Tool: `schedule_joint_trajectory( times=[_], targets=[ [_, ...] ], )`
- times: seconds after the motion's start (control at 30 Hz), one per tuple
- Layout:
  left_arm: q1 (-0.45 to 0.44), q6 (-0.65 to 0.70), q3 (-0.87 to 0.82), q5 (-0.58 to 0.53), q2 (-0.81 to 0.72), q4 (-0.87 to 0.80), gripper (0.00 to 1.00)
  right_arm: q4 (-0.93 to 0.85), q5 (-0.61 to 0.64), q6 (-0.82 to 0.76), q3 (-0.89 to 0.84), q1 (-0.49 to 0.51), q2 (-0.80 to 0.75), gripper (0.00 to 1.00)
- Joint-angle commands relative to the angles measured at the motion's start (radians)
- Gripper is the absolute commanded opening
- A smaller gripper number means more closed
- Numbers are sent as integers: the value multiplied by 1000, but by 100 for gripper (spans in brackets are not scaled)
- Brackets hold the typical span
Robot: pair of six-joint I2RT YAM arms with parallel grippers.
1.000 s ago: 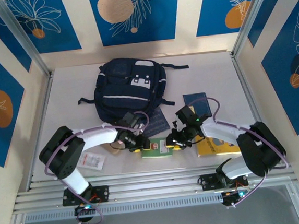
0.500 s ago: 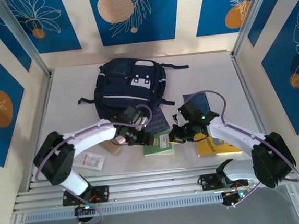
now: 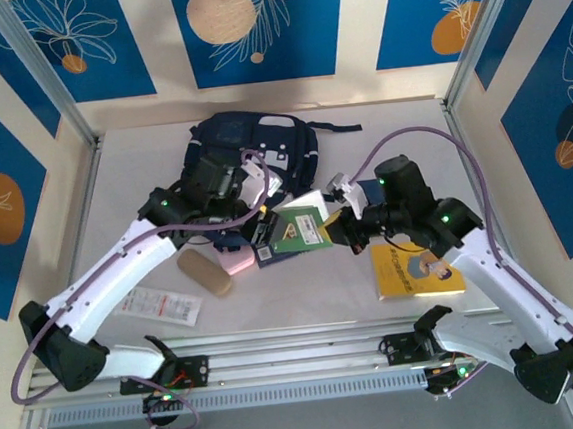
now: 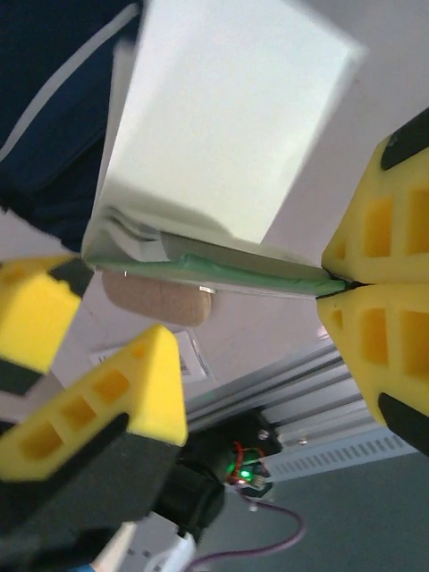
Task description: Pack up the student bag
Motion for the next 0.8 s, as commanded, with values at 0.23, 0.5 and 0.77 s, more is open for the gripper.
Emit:
schedule_joint_trajectory(
  times=[0.23, 0.5, 0.77],
  targets=[
    [6, 118, -79, -40, -115, 49, 70, -98, -32, -294, 40, 68, -78, 0],
    [84, -193, -188, -76, -251, 132, 82, 52, -75, -69, -59, -76, -167, 0],
    [152, -590, -401, 223, -260, 526, 90, 298, -285, 189, -176, -191, -234, 0]
  ],
)
